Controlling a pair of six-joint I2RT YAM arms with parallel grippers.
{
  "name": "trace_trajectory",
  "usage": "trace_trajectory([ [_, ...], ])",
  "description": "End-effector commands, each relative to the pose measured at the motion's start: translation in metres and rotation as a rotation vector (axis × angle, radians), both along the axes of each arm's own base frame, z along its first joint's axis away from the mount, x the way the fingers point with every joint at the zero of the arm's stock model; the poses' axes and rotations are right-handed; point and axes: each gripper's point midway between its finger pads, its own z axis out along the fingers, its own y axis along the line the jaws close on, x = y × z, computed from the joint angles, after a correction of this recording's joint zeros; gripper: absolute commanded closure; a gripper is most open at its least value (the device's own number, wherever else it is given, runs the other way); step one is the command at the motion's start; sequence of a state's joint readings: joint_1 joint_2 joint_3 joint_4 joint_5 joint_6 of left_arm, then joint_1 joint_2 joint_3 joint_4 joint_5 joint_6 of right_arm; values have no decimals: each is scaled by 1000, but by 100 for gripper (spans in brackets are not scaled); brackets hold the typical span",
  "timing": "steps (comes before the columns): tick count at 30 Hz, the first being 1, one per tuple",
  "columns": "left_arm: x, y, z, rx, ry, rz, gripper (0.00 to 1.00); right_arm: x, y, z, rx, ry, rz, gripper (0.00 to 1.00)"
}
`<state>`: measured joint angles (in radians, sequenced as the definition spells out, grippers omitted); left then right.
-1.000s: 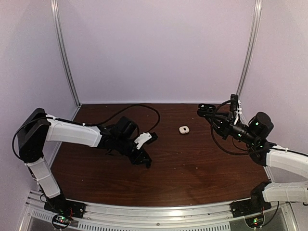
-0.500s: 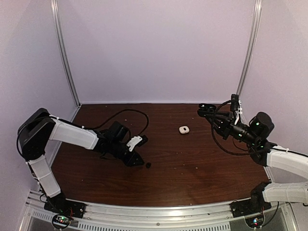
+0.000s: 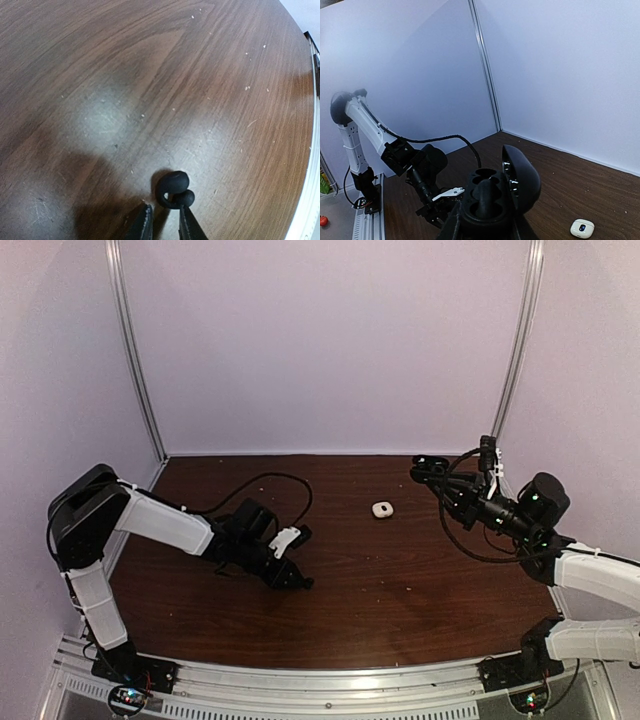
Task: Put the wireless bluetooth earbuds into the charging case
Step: Pick up the left earbud from the center of the board.
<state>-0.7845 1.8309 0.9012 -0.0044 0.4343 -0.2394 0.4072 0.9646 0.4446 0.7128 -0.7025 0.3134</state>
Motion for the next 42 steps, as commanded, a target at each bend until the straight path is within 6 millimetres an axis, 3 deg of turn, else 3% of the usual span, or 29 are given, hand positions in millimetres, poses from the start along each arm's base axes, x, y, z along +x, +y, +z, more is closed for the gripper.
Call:
trace_trajectory([
  [1,6,-12,7,-53,-9,15,79,-1,-2,6,6,-29,-7,100],
  [14,5,-15,-11,73,-30,41,83,-3,-2,7,3,-38,-2,100],
  [22,3,-22,-12,103,-49,21,85,-3,-2,7,0,-40,-4,100],
  [29,2,-23,-4,98,-68,-2,98,-4,-3,7,-6,-45,-6,100],
  [33,6,-28,33,43,-155,-39,100,-8,0,6,-10,-60,19,100],
  [39,7,-31,133,-88,-406,-134,100,-19,12,4,-12,-67,116,100],
  [42,-6,-31,192,-201,-543,-213,100,-31,24,3,-18,-80,194,100],
])
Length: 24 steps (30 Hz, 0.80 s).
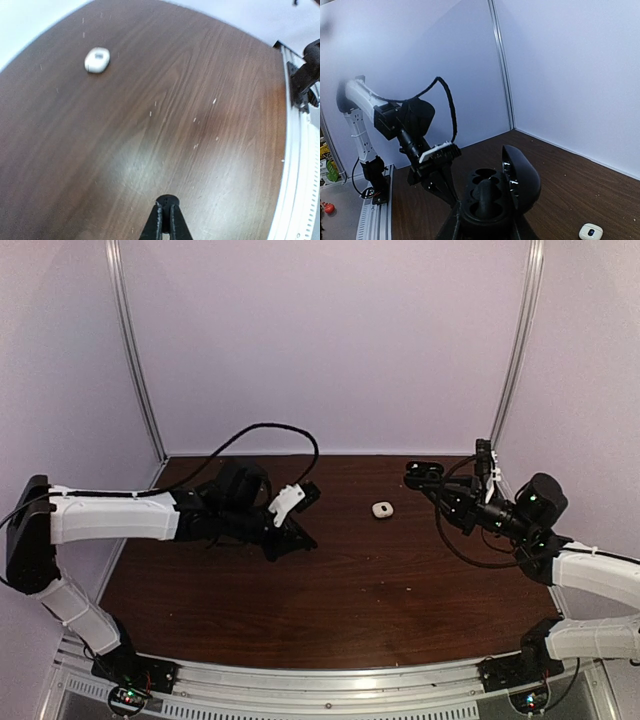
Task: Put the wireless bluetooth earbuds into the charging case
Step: Pick up the left earbud from the center of the board, then insert the left earbud at the center of the board.
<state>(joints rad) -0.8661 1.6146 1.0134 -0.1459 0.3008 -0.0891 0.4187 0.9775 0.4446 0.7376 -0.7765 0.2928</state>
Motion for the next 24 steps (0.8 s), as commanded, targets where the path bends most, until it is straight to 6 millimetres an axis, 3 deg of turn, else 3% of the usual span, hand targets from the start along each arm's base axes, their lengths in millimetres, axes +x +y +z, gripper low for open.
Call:
trace_trajectory([
  [1,-15,-8,108,-186,-275,-167,100,-22,18,2,-8,-42,143,100],
  [5,-49,-14,175,-295,-444,-299,100,-38,42,-4,-58,-31,292,100],
  [9,-72,-26,212,-365,-494,-384,100,-59,59,-7,-87,-87,366,100],
  [12,-87,-37,216,-362,-517,-444,100,-71,69,-9,-117,-125,401,100],
  [17,-96,-52,206,-333,-517,-496,100,-85,85,-10,-164,-135,456,100],
  [24,-106,-60,197,-312,-522,-531,100,-91,96,-10,-177,-115,492,100],
])
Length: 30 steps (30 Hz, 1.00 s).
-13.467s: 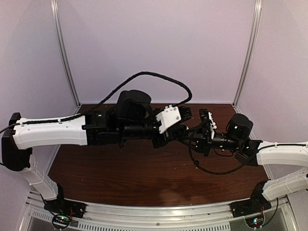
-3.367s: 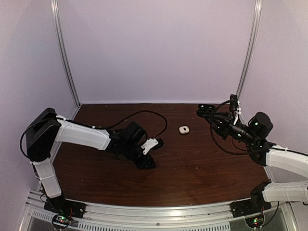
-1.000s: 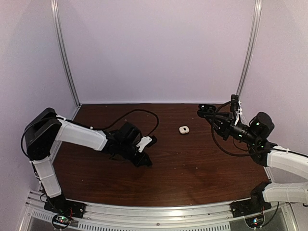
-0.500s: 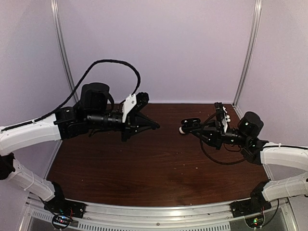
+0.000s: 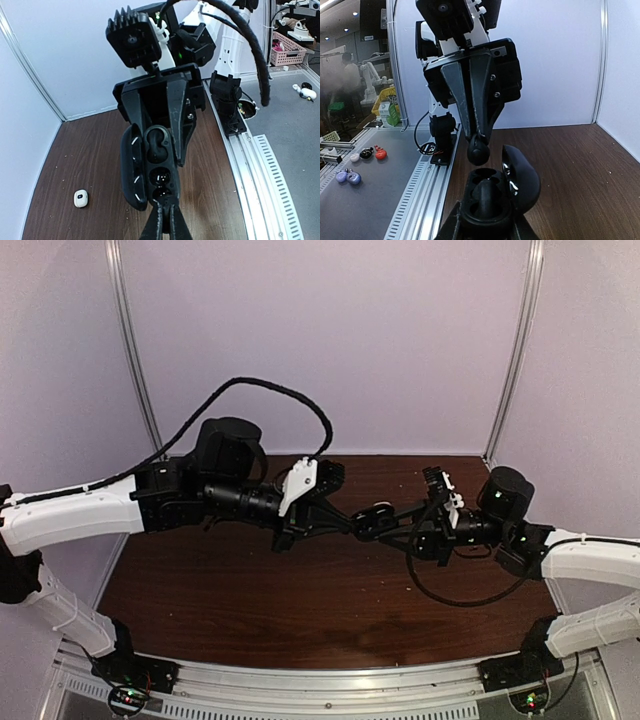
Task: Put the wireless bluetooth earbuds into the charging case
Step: Insert the left earbud at the center of the board.
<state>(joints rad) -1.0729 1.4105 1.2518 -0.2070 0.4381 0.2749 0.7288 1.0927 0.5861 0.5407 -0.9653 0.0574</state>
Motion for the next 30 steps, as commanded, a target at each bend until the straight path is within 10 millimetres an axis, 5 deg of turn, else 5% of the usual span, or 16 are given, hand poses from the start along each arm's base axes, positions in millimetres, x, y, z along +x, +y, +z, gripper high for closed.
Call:
trace_trajectory([
  [1,-6,-6,9,-13,-56,-27,100,-3,8,4,-9,-14,22,100],
  [30,-1,-18,-32,122,13,5,100,-1,16,16,8,-48,-27,100],
])
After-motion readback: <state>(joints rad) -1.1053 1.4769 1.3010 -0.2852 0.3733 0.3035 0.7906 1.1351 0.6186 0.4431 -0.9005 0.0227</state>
